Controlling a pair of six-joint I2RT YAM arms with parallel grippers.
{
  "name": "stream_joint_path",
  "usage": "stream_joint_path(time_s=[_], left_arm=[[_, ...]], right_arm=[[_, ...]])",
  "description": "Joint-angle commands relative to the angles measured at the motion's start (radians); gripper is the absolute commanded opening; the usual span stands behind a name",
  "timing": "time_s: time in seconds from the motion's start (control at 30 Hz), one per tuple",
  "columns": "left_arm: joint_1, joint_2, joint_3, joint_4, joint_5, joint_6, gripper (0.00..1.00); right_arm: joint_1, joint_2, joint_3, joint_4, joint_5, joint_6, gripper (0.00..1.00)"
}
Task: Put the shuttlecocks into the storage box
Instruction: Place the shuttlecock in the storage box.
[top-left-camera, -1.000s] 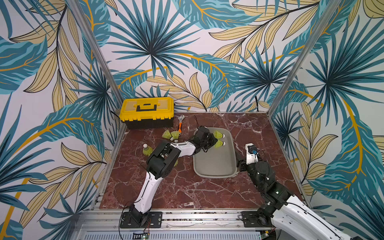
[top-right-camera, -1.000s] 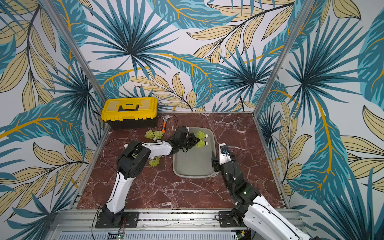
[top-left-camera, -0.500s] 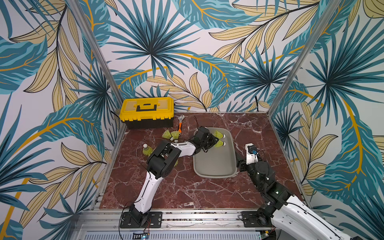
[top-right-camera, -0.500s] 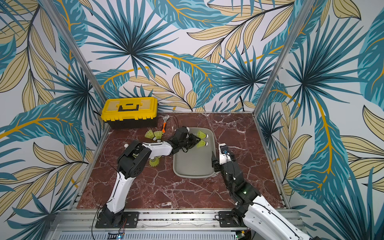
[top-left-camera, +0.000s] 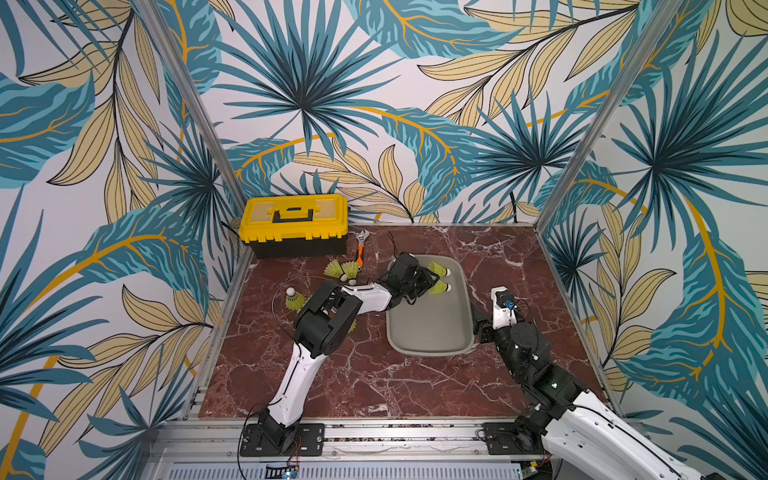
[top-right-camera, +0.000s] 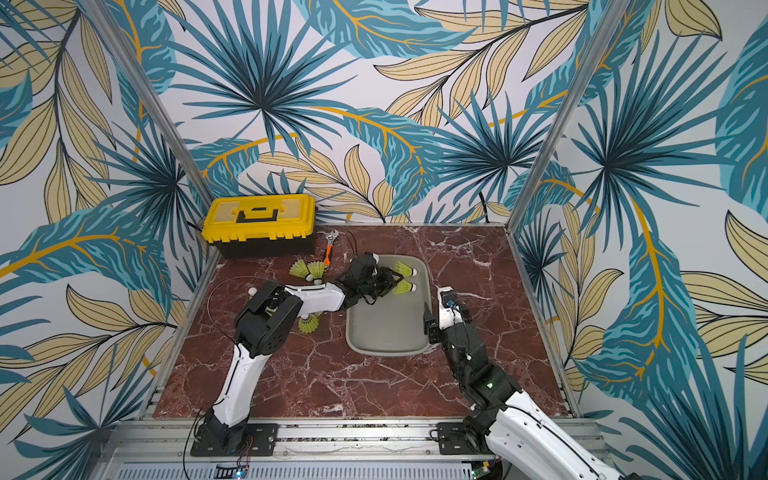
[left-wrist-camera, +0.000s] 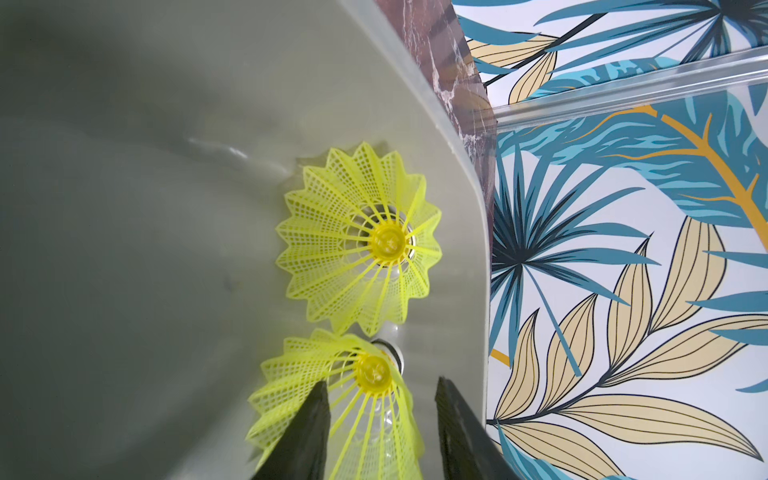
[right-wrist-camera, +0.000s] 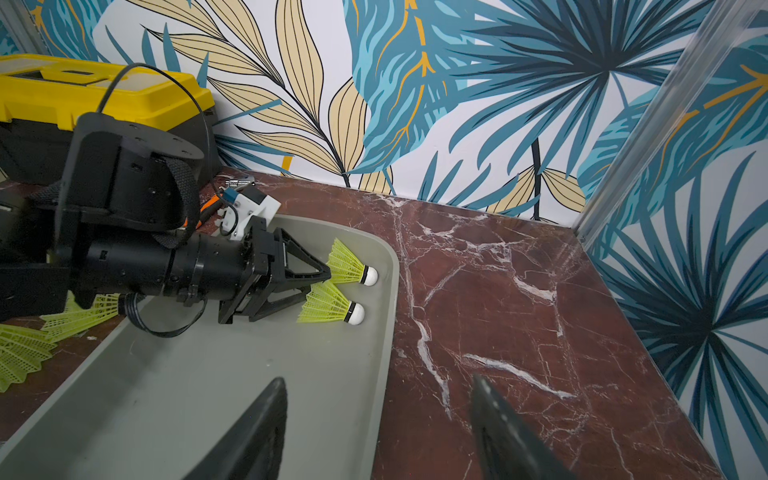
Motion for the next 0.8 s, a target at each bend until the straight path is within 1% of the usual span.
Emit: stream_joint_path(time_s=[0.0,0.23,0.33,0.6,0.7,0.77], left_arm=[[0.006,-0.076,-0.039,0.02,-0.02,0.03,0.47],[0.033,-0.16,-0.108,0.033,-0.009,0.025,0.49],[0.047,-0.218,-0.139,0.009,-0.015,0.052,0.49],[0.11,-0.454,-0.256,-0.168,-0.076,0.21,0.49],[0.136,-0.555,-0.298,-0.285,-0.124,0.297,0.5],[0.15,-0.624,-0.323,-0.373,-0.171,0.35,0.52]], right_arm=[[0.001,-0.013,-0.027,-0.013,0.017,0.015,0.7],[0.001,-0.023,-0.028,-0.018,0.016,0.015,0.7],[0.001,-0.026,-0.026,-0.021,0.02,0.014,0.7],[0.002,-0.044,-0.007,-0.057,0.017,0.007,0.7],[0.001,-0.044,0.001,-0.071,0.017,0.0,0.7],[0.002,-0.044,0.005,-0.074,0.02,-0.004,0.7]])
